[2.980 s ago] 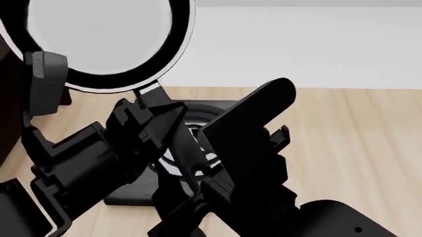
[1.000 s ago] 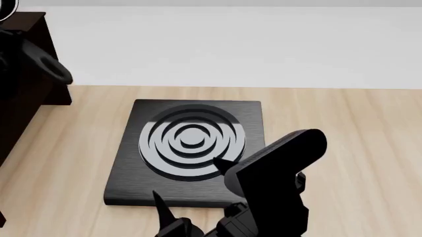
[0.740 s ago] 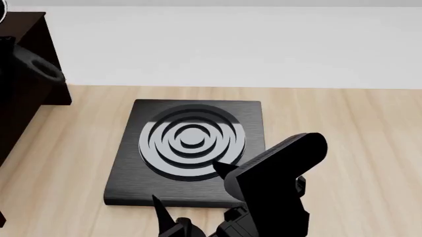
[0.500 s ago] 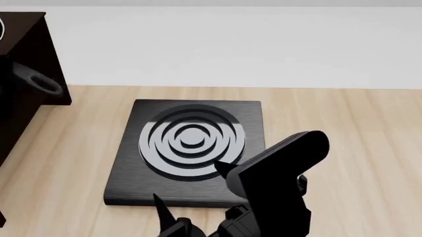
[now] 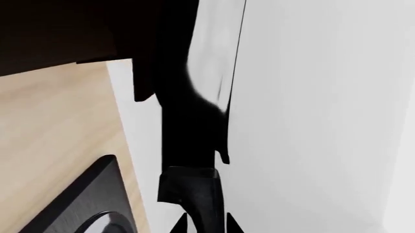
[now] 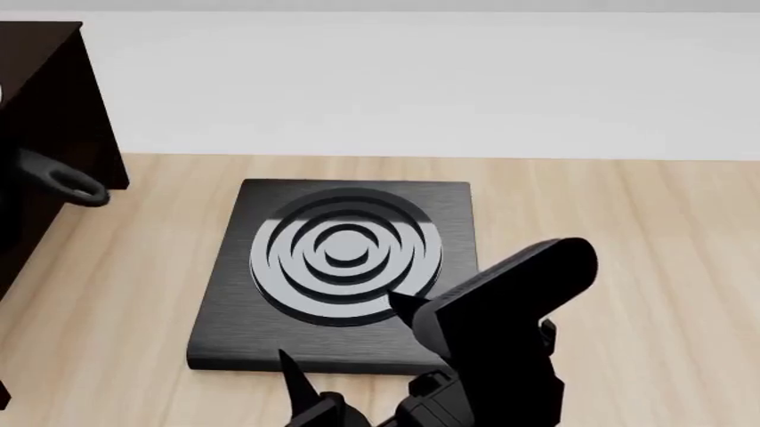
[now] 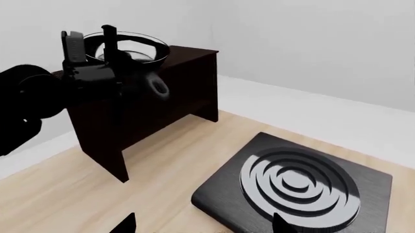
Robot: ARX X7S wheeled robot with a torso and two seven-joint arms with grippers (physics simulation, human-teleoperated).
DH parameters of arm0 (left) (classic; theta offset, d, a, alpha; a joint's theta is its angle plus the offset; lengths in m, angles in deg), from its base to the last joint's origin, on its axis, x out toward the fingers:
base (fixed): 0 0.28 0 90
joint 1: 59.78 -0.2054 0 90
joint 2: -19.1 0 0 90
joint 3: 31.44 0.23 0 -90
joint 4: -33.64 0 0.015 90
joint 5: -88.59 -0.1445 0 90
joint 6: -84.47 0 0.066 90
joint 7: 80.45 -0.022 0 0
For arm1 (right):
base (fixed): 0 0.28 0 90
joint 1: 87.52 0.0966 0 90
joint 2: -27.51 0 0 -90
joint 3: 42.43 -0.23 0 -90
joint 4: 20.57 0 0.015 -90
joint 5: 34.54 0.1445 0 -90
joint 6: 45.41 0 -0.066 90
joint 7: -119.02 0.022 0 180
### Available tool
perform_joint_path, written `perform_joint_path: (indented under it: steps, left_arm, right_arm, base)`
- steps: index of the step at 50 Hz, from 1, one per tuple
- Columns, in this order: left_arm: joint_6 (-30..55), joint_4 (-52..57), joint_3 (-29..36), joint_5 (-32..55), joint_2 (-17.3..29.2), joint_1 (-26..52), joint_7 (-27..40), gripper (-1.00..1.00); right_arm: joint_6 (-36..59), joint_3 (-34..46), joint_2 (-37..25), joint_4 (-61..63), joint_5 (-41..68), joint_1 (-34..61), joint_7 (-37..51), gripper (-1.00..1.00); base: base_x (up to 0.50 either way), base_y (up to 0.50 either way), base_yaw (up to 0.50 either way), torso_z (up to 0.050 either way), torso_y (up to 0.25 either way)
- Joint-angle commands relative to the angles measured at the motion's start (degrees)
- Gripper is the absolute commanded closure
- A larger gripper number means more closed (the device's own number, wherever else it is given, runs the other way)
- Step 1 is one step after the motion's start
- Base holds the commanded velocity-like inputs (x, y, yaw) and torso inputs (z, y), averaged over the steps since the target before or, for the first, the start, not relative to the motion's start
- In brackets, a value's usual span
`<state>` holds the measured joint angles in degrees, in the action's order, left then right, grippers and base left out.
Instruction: Put the frying pan on the cabinet shelf.
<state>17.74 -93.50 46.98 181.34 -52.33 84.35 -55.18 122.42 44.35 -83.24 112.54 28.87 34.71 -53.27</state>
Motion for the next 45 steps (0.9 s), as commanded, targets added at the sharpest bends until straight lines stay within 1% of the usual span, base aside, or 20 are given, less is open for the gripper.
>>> perform_joint_path:
  steps: [1,6,7,29,40,45]
  left_arm:
    - [-2.6,2.2,0.0,2.2,0.3,-0.3,-1.4,1.00]
    - [-2.8,2.6,0.4,1.7,0.3,-0.7,-1.2,1.00]
    - [-2.8,2.6,0.4,1.7,0.3,-0.7,-1.2,-1.00]
    - [-2.1,6.3,0.4,2.4,0.5,-2.6,0.2,-1.00]
    - [-2.1,9.5,0.2,2.8,0.2,-3.5,1.2,-1.00]
    - [-2.5,13.2,-0.4,3.2,0.0,-5.8,2.6,-1.00]
  right_arm:
    - [-0.7,0.2,-0.5,0.2,-1.0,-0.7,0.8,-1.00]
    - [-1.1,0.3,-0.8,0.4,-0.8,-1.3,1.1,-1.00]
    - [-1.2,0.2,-0.8,0.5,-0.8,-1.4,1.1,-1.00]
    - [-2.7,0.8,-1.6,0.6,0.0,-2.0,2.1,-1.00]
    - [-3.2,0.8,-2.0,0.6,0.5,-1.9,2.7,-1.00]
    - [-3.4,0.6,-2.3,0.5,0.8,-2.1,3.0,-1.00]
  base:
    - [0.00,0.00,0.00,0.000,0.010]
    - [0.00,0.00,0.00,0.000,0.000]
    - [0.00,0.00,0.00,0.010,0.010]
    - [0.00,0.00,0.00,0.000,0.000]
    - [0.00,0.00,0.00,0.000,0.000]
    - [0.00,0.00,0.00,0.000,0.000]
